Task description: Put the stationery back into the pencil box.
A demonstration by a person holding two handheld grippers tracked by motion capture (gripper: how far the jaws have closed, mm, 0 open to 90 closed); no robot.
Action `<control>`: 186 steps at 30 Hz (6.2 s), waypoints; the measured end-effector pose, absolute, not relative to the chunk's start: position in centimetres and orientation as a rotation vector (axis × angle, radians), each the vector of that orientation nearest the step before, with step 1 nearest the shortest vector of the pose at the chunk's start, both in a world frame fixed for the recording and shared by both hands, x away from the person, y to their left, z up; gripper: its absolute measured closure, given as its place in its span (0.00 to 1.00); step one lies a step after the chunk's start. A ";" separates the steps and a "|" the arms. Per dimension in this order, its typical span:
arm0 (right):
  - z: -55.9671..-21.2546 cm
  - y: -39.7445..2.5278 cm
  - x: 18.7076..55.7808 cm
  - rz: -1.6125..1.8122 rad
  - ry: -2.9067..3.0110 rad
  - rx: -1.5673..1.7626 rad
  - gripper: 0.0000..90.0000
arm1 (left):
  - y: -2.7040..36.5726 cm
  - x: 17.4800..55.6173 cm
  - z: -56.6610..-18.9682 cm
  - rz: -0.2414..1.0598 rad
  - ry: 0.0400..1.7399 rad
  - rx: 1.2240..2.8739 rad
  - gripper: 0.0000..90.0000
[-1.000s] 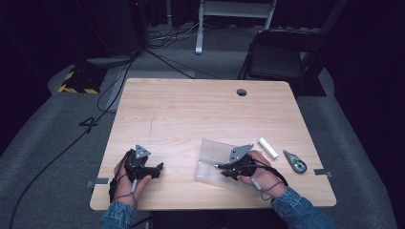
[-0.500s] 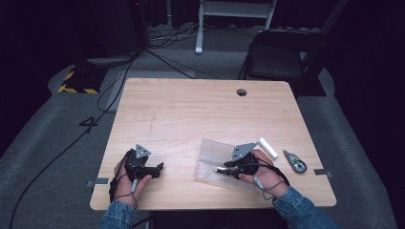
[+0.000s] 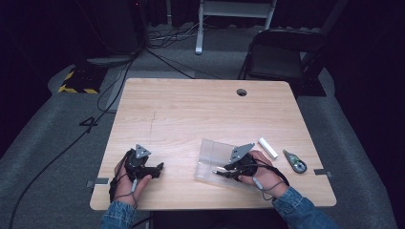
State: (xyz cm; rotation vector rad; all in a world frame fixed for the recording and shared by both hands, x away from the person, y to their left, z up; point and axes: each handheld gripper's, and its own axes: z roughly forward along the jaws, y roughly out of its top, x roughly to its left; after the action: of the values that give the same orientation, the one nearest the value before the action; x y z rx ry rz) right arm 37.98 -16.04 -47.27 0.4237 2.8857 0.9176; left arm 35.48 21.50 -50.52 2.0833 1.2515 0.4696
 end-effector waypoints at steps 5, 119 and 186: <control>-47.6 -15.9 38.0 0.871 2.915 0.407 0.89 | 21.5 35.5 -50.5 0.469 1.251 2.083 0.15; -45.6 -34.2 40.6 0.679 2.379 1.410 0.32 | 21.5 35.7 -50.5 0.476 1.249 2.093 0.12; -42.6 -34.3 39.8 0.666 2.410 1.385 0.60 | 21.5 35.7 -50.5 0.476 1.249 2.093 0.12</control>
State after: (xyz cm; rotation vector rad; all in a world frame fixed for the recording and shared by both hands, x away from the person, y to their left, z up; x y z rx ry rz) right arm 39.77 -34.26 -42.56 1.3847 2.4098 0.6662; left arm 35.68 21.51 -50.53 2.0929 1.2490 0.4760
